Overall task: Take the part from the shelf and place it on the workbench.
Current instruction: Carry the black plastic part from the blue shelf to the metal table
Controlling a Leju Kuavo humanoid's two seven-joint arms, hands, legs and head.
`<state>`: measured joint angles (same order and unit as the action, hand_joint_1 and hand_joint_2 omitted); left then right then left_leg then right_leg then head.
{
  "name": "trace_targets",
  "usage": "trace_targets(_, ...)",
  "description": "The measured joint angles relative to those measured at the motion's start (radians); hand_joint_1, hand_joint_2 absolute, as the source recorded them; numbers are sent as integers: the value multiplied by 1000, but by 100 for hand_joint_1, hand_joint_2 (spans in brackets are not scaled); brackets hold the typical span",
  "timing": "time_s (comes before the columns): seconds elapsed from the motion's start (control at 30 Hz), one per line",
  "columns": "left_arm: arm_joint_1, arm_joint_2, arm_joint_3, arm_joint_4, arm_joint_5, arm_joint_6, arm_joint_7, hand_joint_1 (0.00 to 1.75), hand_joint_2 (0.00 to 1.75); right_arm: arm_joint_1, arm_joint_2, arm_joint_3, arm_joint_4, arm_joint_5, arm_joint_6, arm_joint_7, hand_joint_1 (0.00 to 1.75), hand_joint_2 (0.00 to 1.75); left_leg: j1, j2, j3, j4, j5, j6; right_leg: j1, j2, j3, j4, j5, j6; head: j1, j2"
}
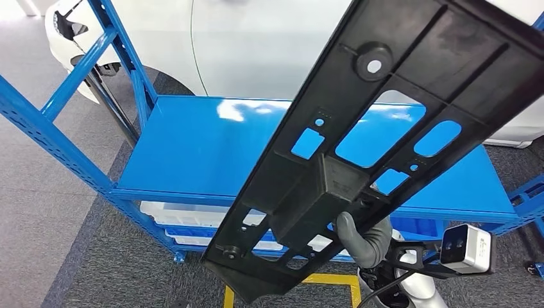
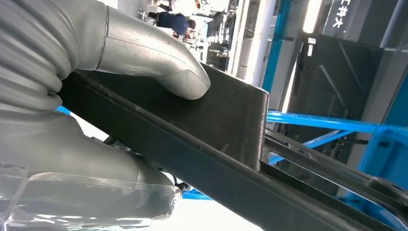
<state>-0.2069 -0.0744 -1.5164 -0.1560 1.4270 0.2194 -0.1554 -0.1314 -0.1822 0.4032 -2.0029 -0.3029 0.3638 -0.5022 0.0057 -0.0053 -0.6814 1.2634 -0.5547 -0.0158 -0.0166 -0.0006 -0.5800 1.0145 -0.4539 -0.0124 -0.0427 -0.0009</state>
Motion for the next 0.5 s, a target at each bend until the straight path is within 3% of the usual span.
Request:
trace_targets(0.07, -1, 0, 0, 0, 0, -6, -4, 0, 175, 5, 1, 0, 0, 1, -4, -3, 175, 175, -1, 0, 70, -142, 67, 9, 2, 1, 4, 0, -2, 3, 0, 0)
trace_targets(0.13, -3, 0, 0, 0, -3, -6, -8, 0, 175, 9, 1, 0, 0, 4, -4, -7, 175, 175, -5, -1, 115, -237, 95, 18, 4, 3, 3, 1, -2, 12, 0, 0)
trace_targets(0.23, -2, 0, 0, 0, -5, 3, -11, 0, 175, 17, 1, -1, 0, 8, -2, -12, 175, 175, -5, -2, 118, -254, 97, 32, 5, 3, 1, -1, -1, 29, 0, 0)
trace_targets(0.3, -2, 0, 0, 0, -5, 10, -11, 0, 175, 20, 1, -5, 2, 10, -1, -18, 175, 175, -1, -1, 120, -263, 103, 44, 4, 2, -14, 34, -28, 38, 0, 0)
trace_targets(0.4, -2, -1, 0, 0, -6, 17, -8, 0, 175, 26, 1, -8, 10, 13, 0, -28, 175, 175, -3, 2, 117, -265, 106, 52, 3, 2, -100, 221, -123, 44, 0, 0)
trace_targets(0.43, -1, -1, 0, 0, -6, 19, -6, 0, 175, 30, 1, -8, 14, 14, 0, -31, 175, 175, -4, 2, 116, -265, 106, 53, 3, 2, -126, 273, -139, 45, 0, 0)
trace_targets(0.47, 0, -1, 0, 0, -6, 23, -2, 0, 175, 32, 1, -8, 17, 15, 0, -32, 175, 175, -4, 2, 116, -264, 106, 53, 3, 2, -134, 291, -134, 46, 0, 0)
trace_targets(0.5, 1, -1, 0, 0, -6, 26, 2, 0, 175, 33, 1, -8, 21, 15, 0, -33, 175, 175, -4, 1, 116, -262, 105, 52, 2, 1, -122, 265, -109, 45, 0, 0)
